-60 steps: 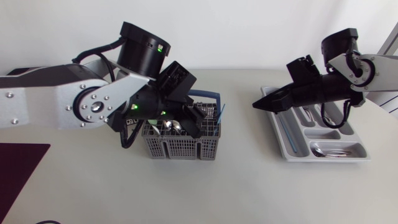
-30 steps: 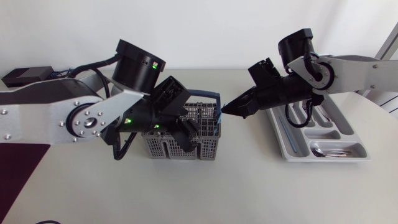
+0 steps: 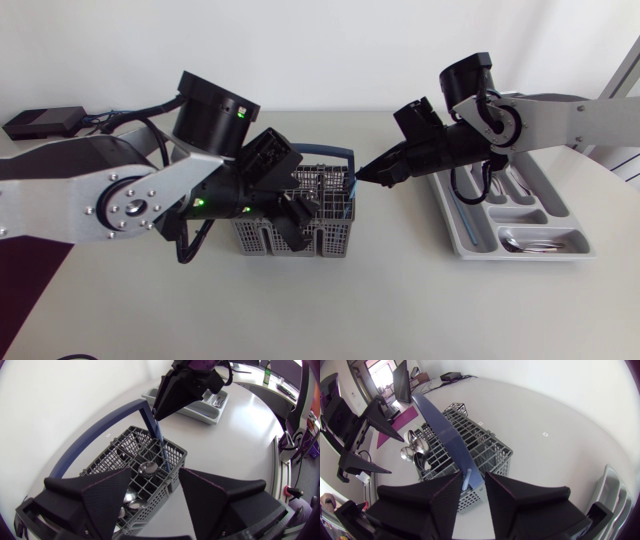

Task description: Transfer all utensils from the basket to the drawer tray.

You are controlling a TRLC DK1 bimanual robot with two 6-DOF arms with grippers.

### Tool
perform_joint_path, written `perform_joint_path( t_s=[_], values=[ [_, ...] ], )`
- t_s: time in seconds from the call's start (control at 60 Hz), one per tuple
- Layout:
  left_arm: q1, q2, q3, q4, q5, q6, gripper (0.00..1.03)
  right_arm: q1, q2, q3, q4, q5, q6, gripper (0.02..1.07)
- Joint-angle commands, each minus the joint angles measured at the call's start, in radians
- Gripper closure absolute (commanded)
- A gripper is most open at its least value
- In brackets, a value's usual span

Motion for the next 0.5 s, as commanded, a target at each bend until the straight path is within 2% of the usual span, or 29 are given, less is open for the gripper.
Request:
perform_joint_path(
  t_s=[0.0, 0.067, 0.267, 0.483],
  values=[
    [0.007, -0.016, -0.023, 0.008, -0.009, 0.016, 0.35, 0.014, 0.022, 0.018, 0.023, 0.005, 0.026, 0.79],
    [0.007, -0.016, -0.025, 0.010, -0.009, 0.016, 0.35, 0.016, 0.027, 0.016, 0.029, 0.005, 0.026, 0.80],
    [0.005, -0.017, -0.028, 0.010, -0.012, 0.015, 0.35, 0.033, 0.030, -0.001, 0.057, 0.005, 0.020, 1.01],
    [0.005, -0.016, -0.032, 0.017, -0.012, 0.015, 0.35, 0.028, -0.012, -0.045, 0.095, 0.005, 0.019, 1.01]
  ],
)
